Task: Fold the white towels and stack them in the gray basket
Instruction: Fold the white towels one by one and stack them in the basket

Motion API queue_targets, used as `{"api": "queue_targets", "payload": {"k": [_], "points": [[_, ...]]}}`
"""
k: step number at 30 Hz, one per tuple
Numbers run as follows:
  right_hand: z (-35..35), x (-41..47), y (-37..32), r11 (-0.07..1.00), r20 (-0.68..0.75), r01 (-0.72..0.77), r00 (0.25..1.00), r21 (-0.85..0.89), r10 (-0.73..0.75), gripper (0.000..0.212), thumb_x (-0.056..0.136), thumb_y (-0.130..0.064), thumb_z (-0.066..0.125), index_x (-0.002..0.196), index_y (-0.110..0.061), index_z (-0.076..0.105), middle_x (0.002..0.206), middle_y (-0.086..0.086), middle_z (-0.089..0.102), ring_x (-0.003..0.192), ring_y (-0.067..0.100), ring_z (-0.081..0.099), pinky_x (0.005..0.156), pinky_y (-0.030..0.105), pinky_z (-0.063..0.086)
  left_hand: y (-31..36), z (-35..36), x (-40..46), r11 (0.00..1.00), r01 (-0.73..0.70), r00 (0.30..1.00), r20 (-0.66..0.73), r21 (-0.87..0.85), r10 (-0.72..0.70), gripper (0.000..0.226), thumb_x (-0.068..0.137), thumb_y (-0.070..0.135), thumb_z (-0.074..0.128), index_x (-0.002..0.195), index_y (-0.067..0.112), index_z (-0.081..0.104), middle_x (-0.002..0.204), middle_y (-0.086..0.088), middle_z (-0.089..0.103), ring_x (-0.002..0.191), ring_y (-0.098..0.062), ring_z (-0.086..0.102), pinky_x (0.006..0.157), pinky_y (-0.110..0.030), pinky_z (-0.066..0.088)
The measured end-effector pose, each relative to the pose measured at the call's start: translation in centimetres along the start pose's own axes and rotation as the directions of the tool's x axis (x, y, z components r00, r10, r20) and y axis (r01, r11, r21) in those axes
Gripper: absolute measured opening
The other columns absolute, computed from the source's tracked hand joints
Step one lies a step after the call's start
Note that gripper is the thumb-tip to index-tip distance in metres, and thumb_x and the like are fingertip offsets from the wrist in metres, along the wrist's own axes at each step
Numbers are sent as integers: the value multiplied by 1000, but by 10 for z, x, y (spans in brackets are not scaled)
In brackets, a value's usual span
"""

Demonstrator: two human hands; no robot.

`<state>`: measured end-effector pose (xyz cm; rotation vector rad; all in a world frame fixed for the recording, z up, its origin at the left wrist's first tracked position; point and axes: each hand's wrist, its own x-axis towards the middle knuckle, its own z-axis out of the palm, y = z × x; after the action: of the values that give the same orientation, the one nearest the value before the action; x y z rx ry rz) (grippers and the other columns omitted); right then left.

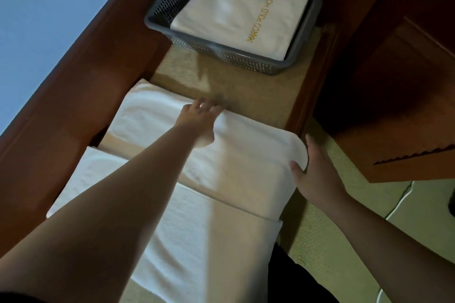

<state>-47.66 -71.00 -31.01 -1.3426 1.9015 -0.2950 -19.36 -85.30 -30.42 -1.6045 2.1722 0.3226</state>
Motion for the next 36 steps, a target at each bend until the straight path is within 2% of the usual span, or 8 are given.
{"api": "queue_targets", "payload": {"k": [5, 10, 13, 17, 21, 24, 31, 36], "points": [[-5, 43, -4, 990, 108, -7, 994, -144, 23, 67, 98, -38, 65, 156, -27, 32, 152, 4, 42, 134, 30, 50, 102, 51, 52, 19, -17, 34, 994, -50, 995, 93, 96, 41, 79, 82, 25, 69, 152, 32, 34, 153, -8, 39, 140, -32, 33, 115, -46, 33], [-6, 52, -3, 953, 164, 43, 986, -301, 8, 35, 93, -49, 66, 118, -28, 52, 118, 0, 47, 111, 24, 51, 95, 46, 48, 12, -23, 44, 961, -116, 975, 214, 250, 62, 45, 85, 50, 65, 127, 33, 61, 140, -7, 49, 134, -32, 33, 112, -47, 33], [-9, 48, 0, 874, 144, 208, 977, -440, -160, 30, 89, -50, 67, 95, -29, 46, 101, -6, 40, 102, 19, 43, 87, 41, 43, 0, -26, 37, 929, -219, 968, 187, 298, 168, 40, 82, 50, 64, 118, 35, 64, 127, -3, 56, 125, -27, 37, 104, -43, 35], [-14, 28, 5, 812, 247, 467, 882, -350, -401, 30, 86, -30, 69, 84, -25, 40, 74, -12, 35, 78, 16, 42, 80, 34, 40, -43, -28, 17, 867, -263, 963, 164, 424, 213, 37, 90, 42, 61, 124, 29, 61, 120, -2, 63, 122, -25, 44, 99, -42, 36], [-13, 2, 12, 886, 349, 390, 890, -251, -293, 28, 92, -32, 67, 107, -32, 44, 84, -15, 48, 76, 7, 52, 58, 24, 40, -100, -22, -9, 845, -157, 987, 72, 512, 140, 50, 96, 47, 57, 138, 22, 45, 123, -7, 63, 125, -25, 48, 104, -43, 35], [-8, -19, 13, 905, 418, 351, 879, -241, -230, 18, 96, -33, 64, 93, -35, 46, 89, -10, 51, 76, 5, 53, 63, 25, 43, -127, -17, -37, 799, -139, 990, 57, 585, 130, 52, 98, 47, 53, 142, 22, 40, 126, -2, 65, 129, -23, 45, 105, -41, 34], [8, -76, 11, 783, 284, 452, 889, -426, -359, 25, 95, -33, 61, 85, -29, 38, 84, -10, 40, 72, 3, 39, 56, 23, 30, -165, 4, -128, 729, -62, 994, -24, 682, 107, 32, 94, 27, 51, 120, 29, 68, 118, 8, 65, 120, -23, 52, 92, -36, 40], [19, -133, 12, 750, 243, 454, 891, -480, -384, 29, 101, -31, 57, 96, -36, 29, 93, -10, 35, 70, 5, 40, 55, 20, 36, -181, 19, -187, 774, 13, 999, -35, 633, 12, 48, 103, 26, 44, 150, 31, 36, 130, 11, 64, 128, -19, 43, 96, -32, 34]]}}
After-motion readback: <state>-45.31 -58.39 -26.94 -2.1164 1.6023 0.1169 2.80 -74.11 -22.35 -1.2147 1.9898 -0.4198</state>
